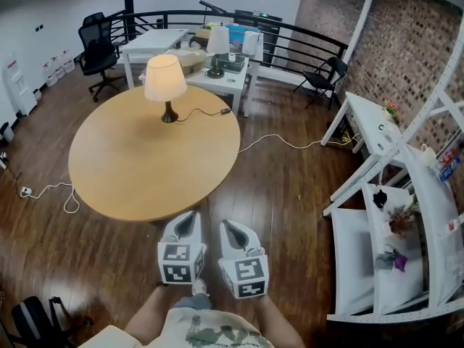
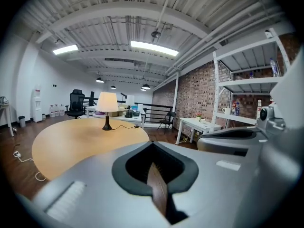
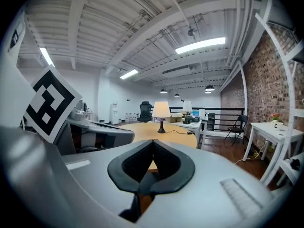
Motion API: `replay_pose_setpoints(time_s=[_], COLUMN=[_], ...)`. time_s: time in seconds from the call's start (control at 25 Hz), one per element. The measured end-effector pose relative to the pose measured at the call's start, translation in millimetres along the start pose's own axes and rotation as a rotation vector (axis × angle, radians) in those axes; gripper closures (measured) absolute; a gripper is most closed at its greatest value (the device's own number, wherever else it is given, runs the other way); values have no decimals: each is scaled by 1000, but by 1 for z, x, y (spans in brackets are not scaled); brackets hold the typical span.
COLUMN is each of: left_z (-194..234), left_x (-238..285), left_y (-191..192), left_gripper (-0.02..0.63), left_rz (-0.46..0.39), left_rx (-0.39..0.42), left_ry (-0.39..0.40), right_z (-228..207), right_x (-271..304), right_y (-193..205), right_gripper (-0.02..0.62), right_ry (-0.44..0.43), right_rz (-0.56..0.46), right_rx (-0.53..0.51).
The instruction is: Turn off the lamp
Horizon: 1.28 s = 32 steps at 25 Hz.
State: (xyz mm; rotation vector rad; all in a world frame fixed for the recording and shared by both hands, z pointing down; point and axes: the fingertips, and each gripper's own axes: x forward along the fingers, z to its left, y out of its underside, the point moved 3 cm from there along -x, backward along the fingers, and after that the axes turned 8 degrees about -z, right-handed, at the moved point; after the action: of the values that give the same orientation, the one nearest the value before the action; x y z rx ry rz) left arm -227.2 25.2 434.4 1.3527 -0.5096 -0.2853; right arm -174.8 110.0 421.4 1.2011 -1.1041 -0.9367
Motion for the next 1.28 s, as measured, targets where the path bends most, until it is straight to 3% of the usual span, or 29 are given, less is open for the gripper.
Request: replay_pose_setpoints(time_s=[0.36,0.64,0.88,1.28], left_z=[38,33,26,-27], left_x=[79,126,177,288], left_y=[-26,-21,-19,-29], left_gripper=[607,607,607,607], left_rz=[-9,31,48,51], left_rx=[-5,-1,20,-14], left_ry=[43,68,17,-117], right_z=[-28,-61,-107,-243], right_x=[77,109,140,183], right_y=[-14,-6,-1,-16], right_gripper=[595,595,595,595], right_ry=[51,60,19,-118], right_rz=[-3,-5,-14,-29], right_rx=[-4,27,39,35])
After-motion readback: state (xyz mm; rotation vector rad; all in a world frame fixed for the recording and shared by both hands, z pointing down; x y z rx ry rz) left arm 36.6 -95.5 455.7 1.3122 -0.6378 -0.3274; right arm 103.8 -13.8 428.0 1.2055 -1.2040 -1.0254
